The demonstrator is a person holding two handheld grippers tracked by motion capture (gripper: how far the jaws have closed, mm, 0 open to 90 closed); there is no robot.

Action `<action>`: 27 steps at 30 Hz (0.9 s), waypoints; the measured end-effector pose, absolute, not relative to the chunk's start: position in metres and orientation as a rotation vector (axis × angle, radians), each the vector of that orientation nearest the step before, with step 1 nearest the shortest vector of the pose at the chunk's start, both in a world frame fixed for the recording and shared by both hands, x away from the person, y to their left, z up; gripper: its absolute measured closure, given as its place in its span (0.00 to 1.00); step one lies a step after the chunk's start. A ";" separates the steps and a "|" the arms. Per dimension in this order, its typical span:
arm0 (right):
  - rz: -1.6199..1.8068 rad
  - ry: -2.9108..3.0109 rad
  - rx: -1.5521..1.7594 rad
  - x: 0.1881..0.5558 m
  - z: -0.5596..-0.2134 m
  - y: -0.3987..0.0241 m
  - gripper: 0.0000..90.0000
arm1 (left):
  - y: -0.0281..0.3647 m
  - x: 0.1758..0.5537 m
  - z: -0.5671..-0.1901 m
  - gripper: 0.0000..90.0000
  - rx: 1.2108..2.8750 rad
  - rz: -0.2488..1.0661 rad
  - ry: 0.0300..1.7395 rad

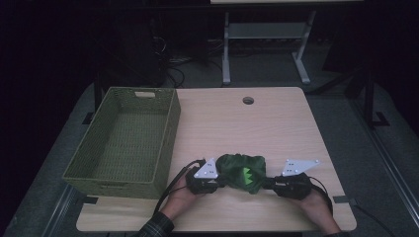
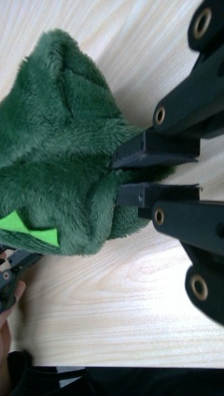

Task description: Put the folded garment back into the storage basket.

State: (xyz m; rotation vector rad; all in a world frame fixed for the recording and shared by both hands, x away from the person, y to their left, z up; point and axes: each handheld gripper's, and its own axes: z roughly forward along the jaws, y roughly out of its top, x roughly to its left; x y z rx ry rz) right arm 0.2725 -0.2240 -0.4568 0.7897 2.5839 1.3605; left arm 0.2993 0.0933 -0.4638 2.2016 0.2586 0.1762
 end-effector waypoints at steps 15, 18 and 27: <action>1.426 2.509 0.859 0.263 -0.443 -0.245 0.81 | 0.110 0.280 -0.444 0.71 2.145 0.159 0.324; 1.449 2.484 0.876 0.268 -0.435 -0.247 0.90 | 0.111 0.282 -0.435 0.81 2.118 0.156 0.353; 1.439 2.490 0.846 0.291 -0.421 -0.225 1.00 | 0.087 0.300 -0.418 0.99 2.077 0.145 0.373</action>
